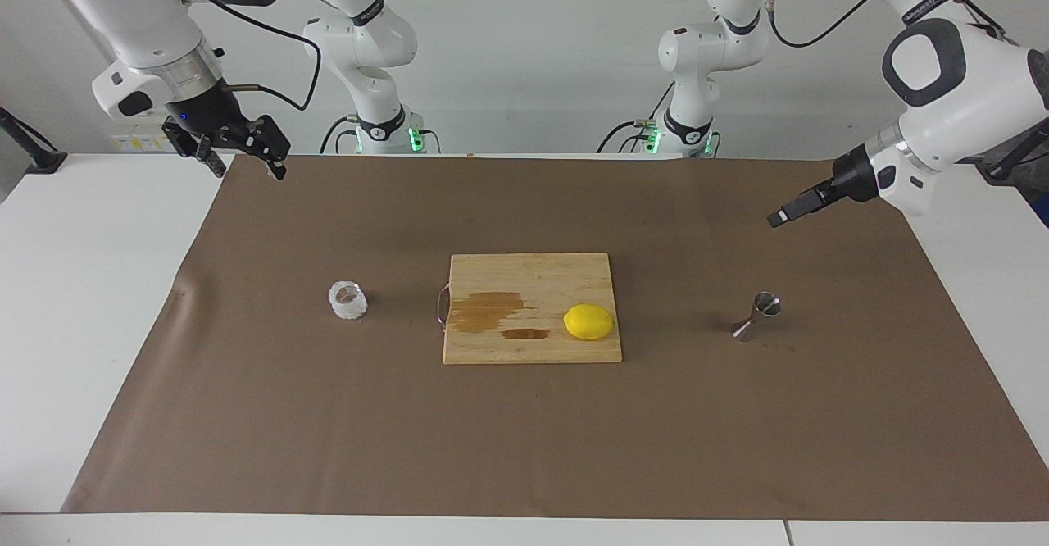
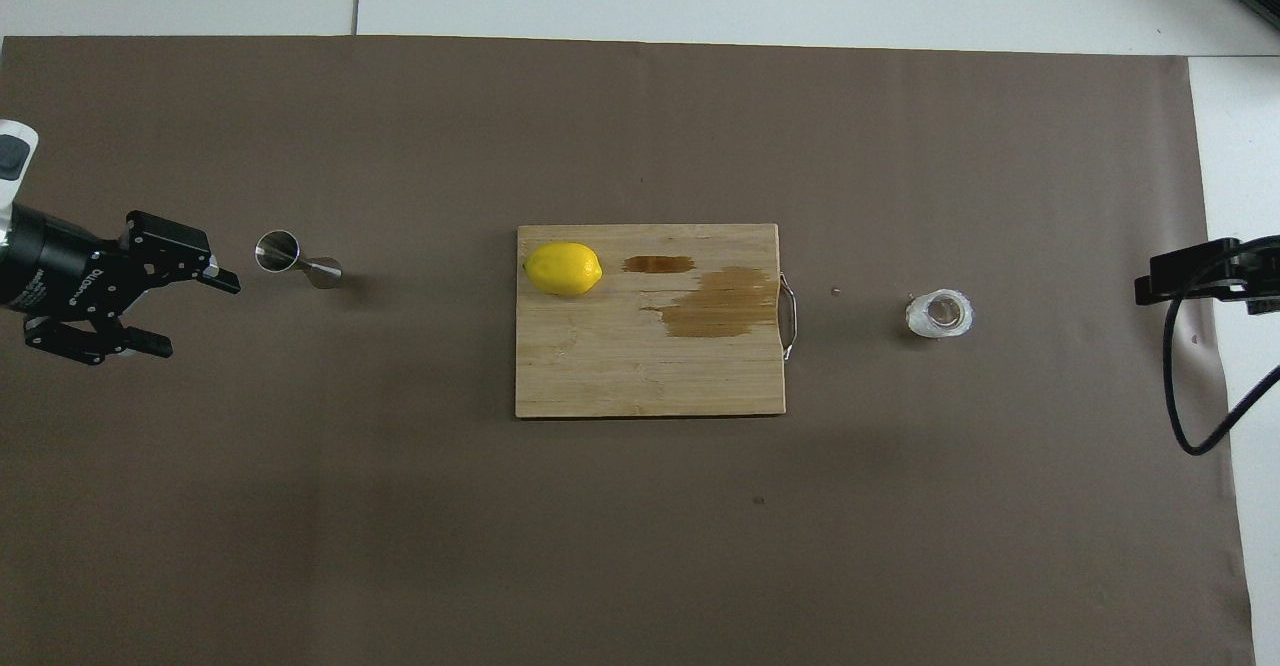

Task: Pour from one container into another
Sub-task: 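Reach the left gripper toward the small metal cup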

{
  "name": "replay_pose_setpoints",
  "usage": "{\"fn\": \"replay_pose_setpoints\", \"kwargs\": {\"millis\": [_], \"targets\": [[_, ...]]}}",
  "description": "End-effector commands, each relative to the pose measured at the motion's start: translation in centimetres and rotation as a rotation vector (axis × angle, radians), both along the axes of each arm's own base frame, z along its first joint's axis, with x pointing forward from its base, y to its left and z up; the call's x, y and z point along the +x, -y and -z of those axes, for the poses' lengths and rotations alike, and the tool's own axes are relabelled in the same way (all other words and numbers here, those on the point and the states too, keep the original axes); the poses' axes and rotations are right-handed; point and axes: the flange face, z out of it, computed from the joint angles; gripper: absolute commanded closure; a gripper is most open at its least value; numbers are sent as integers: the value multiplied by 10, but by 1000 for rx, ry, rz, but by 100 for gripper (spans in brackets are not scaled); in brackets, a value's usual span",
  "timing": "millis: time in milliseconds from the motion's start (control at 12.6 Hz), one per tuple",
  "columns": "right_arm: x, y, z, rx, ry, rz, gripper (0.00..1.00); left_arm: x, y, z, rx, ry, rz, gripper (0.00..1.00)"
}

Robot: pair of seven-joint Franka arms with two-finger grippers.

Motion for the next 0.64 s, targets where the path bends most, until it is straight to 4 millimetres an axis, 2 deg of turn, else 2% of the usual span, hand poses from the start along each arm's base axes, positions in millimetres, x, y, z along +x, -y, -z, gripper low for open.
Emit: {"fn": "replay_pose_setpoints", "kwargs": {"millis": [0, 318, 478, 557], "targets": [[-2, 0, -4, 16, -8, 12, 0, 7, -9, 22, -67, -172, -197, 0], [-2, 0, -4, 16, -8, 12, 0, 10, -15, 70, -151, -492, -340, 0], [-2, 0, -4, 16, -8, 12, 0, 16, -17, 92, -201, -595, -329, 0], [-2, -1, -4, 16, -8, 10, 0, 20, -20, 95, -244, -608, -325, 0]]}}
